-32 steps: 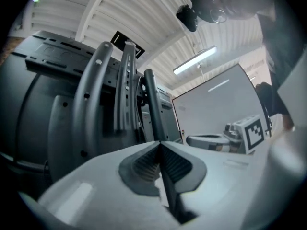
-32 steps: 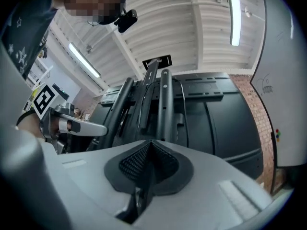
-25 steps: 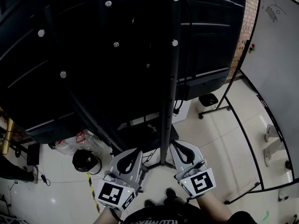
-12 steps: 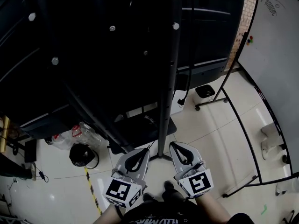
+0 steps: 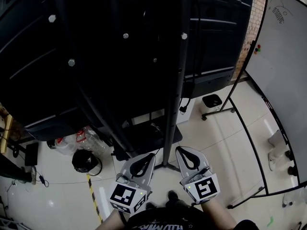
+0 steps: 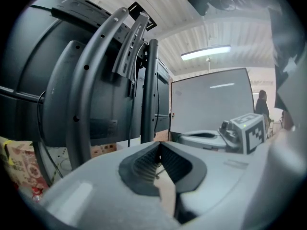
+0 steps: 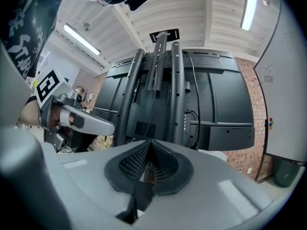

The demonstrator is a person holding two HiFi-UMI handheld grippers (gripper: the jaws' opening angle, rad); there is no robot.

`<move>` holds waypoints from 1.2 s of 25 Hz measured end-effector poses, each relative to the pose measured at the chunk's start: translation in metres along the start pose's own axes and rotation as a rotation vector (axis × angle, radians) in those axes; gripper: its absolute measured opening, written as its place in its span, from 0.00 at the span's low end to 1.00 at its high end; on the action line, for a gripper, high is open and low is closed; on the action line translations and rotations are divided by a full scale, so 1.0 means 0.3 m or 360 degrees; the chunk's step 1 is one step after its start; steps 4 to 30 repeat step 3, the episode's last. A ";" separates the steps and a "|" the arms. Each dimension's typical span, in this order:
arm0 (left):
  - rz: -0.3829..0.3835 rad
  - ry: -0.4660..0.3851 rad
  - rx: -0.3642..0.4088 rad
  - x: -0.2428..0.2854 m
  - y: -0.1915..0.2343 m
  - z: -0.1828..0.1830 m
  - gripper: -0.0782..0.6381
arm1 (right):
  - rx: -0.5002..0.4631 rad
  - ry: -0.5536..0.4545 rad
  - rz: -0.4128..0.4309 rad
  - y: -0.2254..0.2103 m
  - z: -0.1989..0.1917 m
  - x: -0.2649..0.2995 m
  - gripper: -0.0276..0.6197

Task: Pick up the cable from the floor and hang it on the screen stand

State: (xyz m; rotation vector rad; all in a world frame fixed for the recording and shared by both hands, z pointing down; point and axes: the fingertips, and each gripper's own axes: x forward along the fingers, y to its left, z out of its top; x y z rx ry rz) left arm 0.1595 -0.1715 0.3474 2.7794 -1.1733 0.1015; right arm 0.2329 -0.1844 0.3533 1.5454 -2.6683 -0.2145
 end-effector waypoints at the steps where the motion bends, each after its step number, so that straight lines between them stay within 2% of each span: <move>1: 0.0001 -0.0003 -0.0004 -0.003 -0.003 0.004 0.12 | -0.0002 0.0001 0.0002 0.000 0.005 -0.002 0.05; 30: 0.0001 -0.0010 -0.0013 -0.007 -0.008 0.013 0.12 | -0.0004 0.0003 0.0004 0.001 0.014 -0.006 0.05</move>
